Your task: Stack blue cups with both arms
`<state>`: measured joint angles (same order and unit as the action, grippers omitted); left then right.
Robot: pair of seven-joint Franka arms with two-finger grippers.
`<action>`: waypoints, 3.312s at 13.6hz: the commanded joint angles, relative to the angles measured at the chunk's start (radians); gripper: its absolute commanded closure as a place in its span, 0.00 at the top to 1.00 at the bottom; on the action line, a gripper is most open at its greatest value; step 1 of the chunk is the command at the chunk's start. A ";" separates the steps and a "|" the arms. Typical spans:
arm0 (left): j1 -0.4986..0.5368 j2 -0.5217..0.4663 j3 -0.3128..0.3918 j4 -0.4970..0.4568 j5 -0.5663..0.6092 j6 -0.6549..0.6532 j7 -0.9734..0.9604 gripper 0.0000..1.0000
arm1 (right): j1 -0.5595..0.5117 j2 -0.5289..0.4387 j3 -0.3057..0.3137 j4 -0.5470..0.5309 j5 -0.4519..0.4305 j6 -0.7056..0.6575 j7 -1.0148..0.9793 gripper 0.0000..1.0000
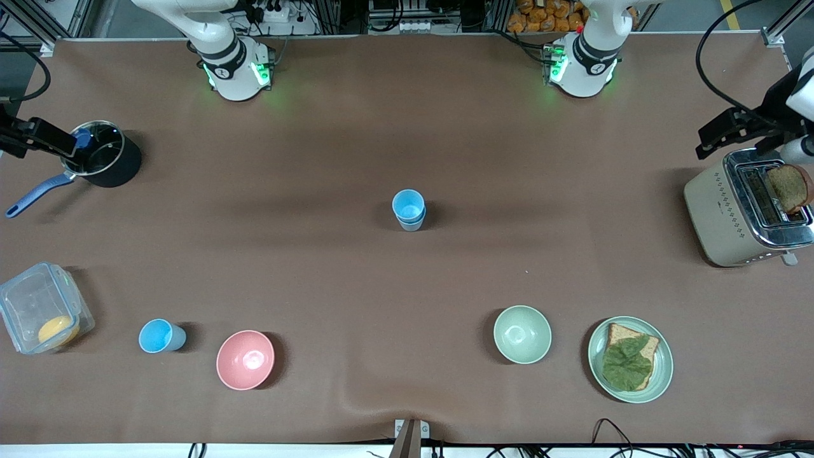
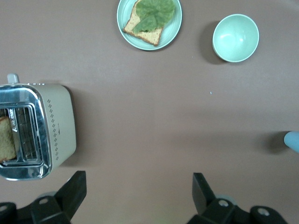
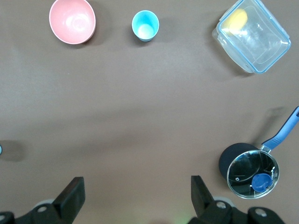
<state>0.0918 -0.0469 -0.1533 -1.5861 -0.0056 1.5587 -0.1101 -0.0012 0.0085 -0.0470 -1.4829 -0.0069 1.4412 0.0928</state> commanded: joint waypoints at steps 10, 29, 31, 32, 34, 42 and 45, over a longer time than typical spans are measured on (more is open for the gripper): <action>-0.034 -0.016 0.020 -0.025 -0.008 0.027 0.016 1.00 | 0.003 -0.012 -0.002 -0.030 -0.022 0.007 -0.011 1.00; -0.030 0.007 0.008 -0.012 -0.007 -0.038 -0.002 1.00 | 0.018 -0.004 -0.001 -0.025 -0.031 0.002 -0.010 1.00; -0.032 0.007 0.008 -0.012 -0.007 -0.038 -0.002 1.00 | 0.020 -0.004 -0.001 -0.025 -0.031 0.002 -0.010 1.00; -0.032 0.005 0.006 -0.012 -0.007 -0.038 -0.002 1.00 | 0.020 -0.004 -0.001 -0.025 -0.031 0.002 -0.008 1.00; -0.032 0.004 0.006 -0.009 -0.007 -0.038 -0.002 1.00 | 0.020 -0.004 -0.001 -0.025 -0.031 0.004 -0.008 1.00; -0.030 -0.004 0.005 -0.009 -0.008 -0.043 -0.003 1.00 | 0.040 -0.002 -0.001 -0.025 -0.047 0.004 0.002 1.00; -0.034 -0.004 0.003 -0.008 -0.010 -0.043 -0.003 1.00 | 0.041 -0.001 -0.001 -0.024 -0.050 0.005 0.002 1.00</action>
<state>0.0617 -0.0401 -0.1494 -1.5982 -0.0056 1.5286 -0.1097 0.0302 0.0095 -0.0464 -1.5047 -0.0311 1.4417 0.0878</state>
